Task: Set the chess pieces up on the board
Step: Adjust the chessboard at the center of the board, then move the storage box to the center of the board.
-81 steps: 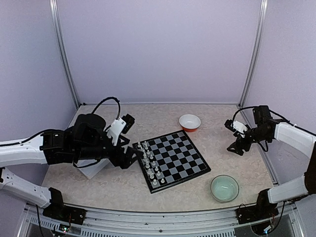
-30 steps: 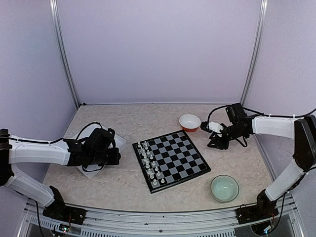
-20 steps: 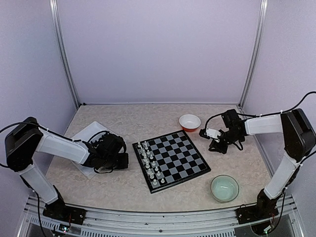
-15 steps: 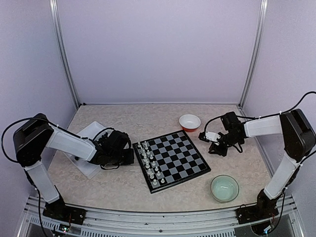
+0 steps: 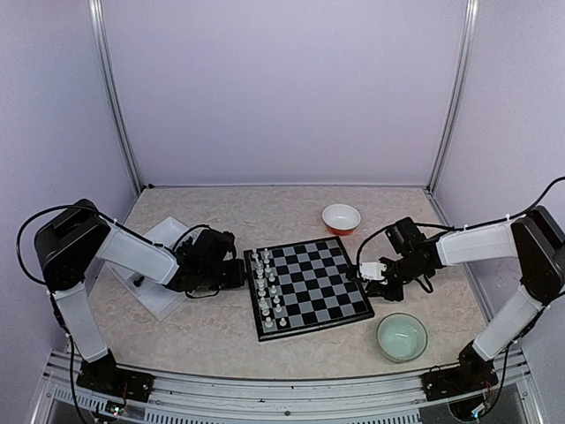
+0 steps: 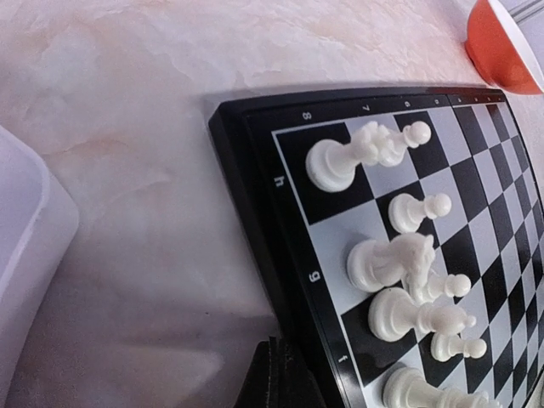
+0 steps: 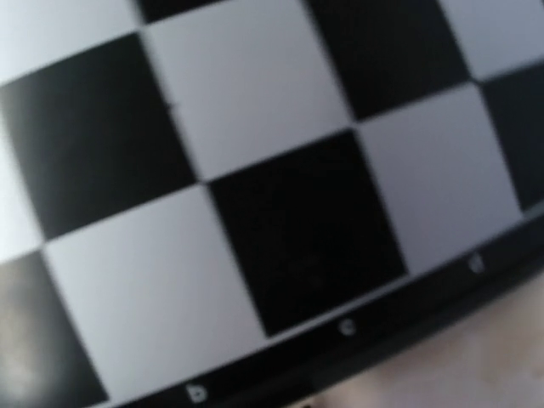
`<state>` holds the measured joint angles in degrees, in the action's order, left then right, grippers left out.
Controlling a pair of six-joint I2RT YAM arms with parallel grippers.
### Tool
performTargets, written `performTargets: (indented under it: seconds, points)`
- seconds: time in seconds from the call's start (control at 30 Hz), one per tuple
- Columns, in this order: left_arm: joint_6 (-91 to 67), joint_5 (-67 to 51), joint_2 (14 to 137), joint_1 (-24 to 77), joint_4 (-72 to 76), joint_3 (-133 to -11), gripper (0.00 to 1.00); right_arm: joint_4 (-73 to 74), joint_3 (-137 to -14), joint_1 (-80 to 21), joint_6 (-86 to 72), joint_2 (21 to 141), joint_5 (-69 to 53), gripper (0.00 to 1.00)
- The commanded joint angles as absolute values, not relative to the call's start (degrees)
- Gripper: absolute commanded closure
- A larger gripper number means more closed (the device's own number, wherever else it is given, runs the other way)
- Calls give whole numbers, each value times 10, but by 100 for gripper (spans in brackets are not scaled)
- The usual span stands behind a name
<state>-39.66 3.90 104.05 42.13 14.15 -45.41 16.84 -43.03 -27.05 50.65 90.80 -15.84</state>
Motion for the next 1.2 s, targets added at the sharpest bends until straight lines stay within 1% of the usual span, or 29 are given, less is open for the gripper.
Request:
performTargets:
  seconds: [0.0, 0.33, 0.53, 0.63, 0.7, 0.73, 0.77, 0.87, 0.9, 0.97, 1.03, 1.1, 1.13, 1.17]
  points:
    - [-381, 4, 1058, 440, 156, -452, 100, 225, -393, -282, 546, 888, -160, 84]
    - [-382, -13, 1067, 489, 150, -485, 100, 215, -345, -268, 570, 850, -86, 87]
    - [-384, -5, 1063, 497, 132, -494, 100, 246, -366, -223, 594, 815, -96, 86]
    - [-384, 14, 1039, 492, 93, -491, 100, 254, -367, -212, 599, 801, -92, 85]
    - [-376, 30, 1000, 492, 57, -487, 99, 253, -367, -202, 599, 792, -93, 82]
    - [-365, 41, 976, 492, 30, -488, 97, 253, -367, -198, 597, 787, -94, 81]
    - [-358, 54, 956, 492, -4, -492, 91, 253, -367, -192, 594, 782, -97, 79]
    - [-344, 104, 885, 482, -107, -501, 72, 253, -373, -177, 580, 762, -111, 76]
    - [-344, 120, 858, 473, -140, -500, 67, 254, -377, -174, 573, 756, -119, 75]
    - [-349, 126, 820, 442, -190, -490, 61, 253, -384, -170, 552, 744, -133, 74]
    - [-354, 124, 781, 412, -241, -476, 61, 253, -391, -170, 533, 734, -147, 74]
    - [-359, 129, 750, 389, -274, -459, 65, 250, -396, -170, 511, 726, -162, 74]
    - [-362, 128, 731, 378, -283, -447, 67, 245, -397, -170, 499, 723, -168, 74]
    - [-364, 123, 721, 365, -289, -435, 75, 236, -398, -170, 487, 718, -174, 74]
